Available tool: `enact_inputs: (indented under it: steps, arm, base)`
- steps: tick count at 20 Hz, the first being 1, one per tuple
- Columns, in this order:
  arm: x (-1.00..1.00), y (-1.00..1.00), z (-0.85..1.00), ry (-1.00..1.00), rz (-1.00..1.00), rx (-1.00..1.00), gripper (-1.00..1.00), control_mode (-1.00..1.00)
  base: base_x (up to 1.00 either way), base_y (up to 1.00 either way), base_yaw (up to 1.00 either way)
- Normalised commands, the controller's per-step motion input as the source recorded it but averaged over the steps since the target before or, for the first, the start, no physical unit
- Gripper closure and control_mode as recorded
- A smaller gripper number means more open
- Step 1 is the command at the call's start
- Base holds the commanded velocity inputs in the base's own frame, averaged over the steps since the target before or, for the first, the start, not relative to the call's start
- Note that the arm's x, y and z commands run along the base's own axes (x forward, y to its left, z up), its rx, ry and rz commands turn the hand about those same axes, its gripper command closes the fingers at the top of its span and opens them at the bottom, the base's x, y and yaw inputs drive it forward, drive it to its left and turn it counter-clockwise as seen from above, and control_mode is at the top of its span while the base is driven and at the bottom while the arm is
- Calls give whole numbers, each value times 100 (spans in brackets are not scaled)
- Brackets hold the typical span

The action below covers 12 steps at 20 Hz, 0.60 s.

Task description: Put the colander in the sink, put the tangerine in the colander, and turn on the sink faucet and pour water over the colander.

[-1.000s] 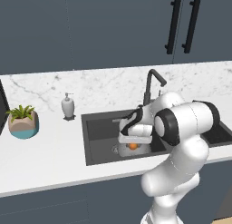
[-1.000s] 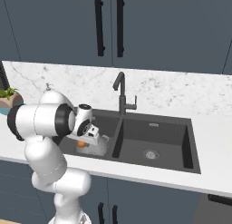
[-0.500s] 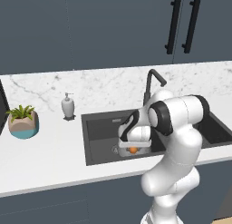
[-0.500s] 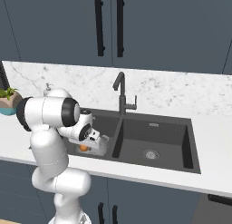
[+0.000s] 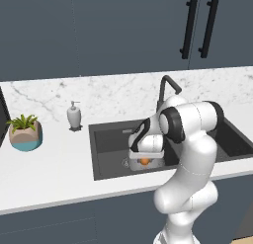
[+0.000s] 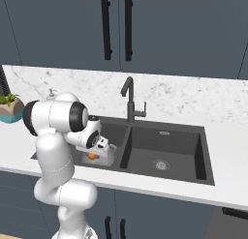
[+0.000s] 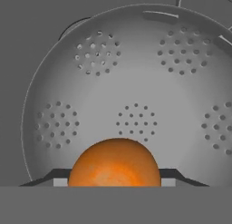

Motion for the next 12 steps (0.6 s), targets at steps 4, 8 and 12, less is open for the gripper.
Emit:
enact_inputs:
  steps: [4, 8, 12]
  arm:
    - [8, 0, -7, 0, 0, 0, 100, -100]
    - [0, 0, -8, 0, 0, 0, -100, -100]
    - [0, 0, 0, 0, 0, 0, -100, -100]
  base:
    - [0, 0, 0]
    - [0, 0, 0]
    - [0, 0, 0]
